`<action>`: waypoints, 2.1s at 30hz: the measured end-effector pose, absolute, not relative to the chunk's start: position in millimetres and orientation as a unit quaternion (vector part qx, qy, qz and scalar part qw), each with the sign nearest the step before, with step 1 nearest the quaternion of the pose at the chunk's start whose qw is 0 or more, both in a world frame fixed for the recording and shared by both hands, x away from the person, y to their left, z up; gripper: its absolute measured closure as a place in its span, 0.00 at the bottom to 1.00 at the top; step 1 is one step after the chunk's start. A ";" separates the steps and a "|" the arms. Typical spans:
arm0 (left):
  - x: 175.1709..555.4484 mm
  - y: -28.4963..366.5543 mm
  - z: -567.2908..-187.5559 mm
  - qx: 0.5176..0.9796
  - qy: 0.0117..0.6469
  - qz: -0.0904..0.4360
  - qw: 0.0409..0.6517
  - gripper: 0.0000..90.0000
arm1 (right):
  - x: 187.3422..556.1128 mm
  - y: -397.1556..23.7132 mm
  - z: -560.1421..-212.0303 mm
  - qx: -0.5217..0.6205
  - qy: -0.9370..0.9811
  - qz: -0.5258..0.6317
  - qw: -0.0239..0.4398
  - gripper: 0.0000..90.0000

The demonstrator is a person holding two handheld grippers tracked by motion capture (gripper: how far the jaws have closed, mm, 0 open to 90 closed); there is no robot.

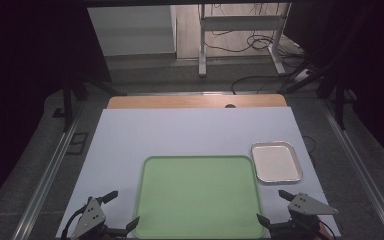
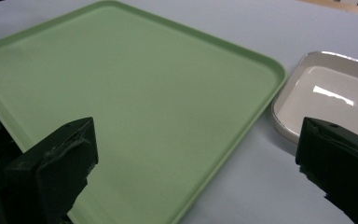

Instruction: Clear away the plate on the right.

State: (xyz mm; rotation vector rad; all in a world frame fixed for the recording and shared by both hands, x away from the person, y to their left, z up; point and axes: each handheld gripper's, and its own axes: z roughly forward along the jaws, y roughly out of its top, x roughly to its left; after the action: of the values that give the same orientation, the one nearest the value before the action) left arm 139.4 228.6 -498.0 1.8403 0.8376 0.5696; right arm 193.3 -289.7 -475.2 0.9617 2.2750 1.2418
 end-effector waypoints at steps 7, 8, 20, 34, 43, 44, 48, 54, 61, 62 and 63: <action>139.7 227.4 -498.0 0.764 0.341 0.235 0.495 0.02 | 198.3 -291.8 -480.3 0.354 0.814 0.424 0.180 0.00; 139.9 227.0 -498.1 0.765 0.340 0.236 0.493 0.02 | 198.7 -291.9 -480.2 0.356 0.813 0.423 0.180 0.00; 140.1 227.4 -498.1 0.764 0.342 0.234 0.494 0.02 | 199.6 -288.8 -481.0 0.356 0.821 0.408 0.180 0.00; 140.3 227.7 -498.1 0.764 0.342 0.233 0.495 0.02 | 203.6 -292.7 -478.5 0.369 0.810 0.418 0.181 0.00; 140.5 227.6 -498.2 0.764 0.343 0.232 0.495 0.02 | 215.8 -294.7 -478.4 0.378 0.805 0.416 0.188 0.00; 140.6 227.7 -498.2 0.764 0.343 0.232 0.495 0.02 | 217.4 -295.2 -478.7 0.378 0.806 0.415 0.187 0.00; 140.7 227.7 -498.3 0.764 0.343 0.232 0.495 0.02 | 224.0 -297.4 -480.3 0.380 0.804 0.417 0.189 0.00; 140.8 227.7 -498.3 0.764 0.344 0.231 0.495 0.02 | 234.8 -299.7 -482.0 0.385 0.804 0.412 0.188 0.00; 140.9 227.6 -498.3 0.764 0.344 0.231 0.495 0.02 | 246.8 -302.4 -483.6 0.395 0.801 0.405 0.195 0.00; 141.0 227.7 -498.3 0.764 0.344 0.231 0.495 0.02 | 249.7 -303.1 -484.0 0.395 0.801 0.404 0.197 0.00; 141.0 227.7 -498.3 0.764 0.344 0.231 0.495 0.02 | 252.5 -303.8 -484.2 0.398 0.800 0.402 0.200 0.00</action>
State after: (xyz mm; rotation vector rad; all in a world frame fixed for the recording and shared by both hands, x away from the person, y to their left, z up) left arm 141.0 227.7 -498.3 1.8513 0.8328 0.5601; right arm 252.5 -303.8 -484.2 1.1130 2.2371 1.1236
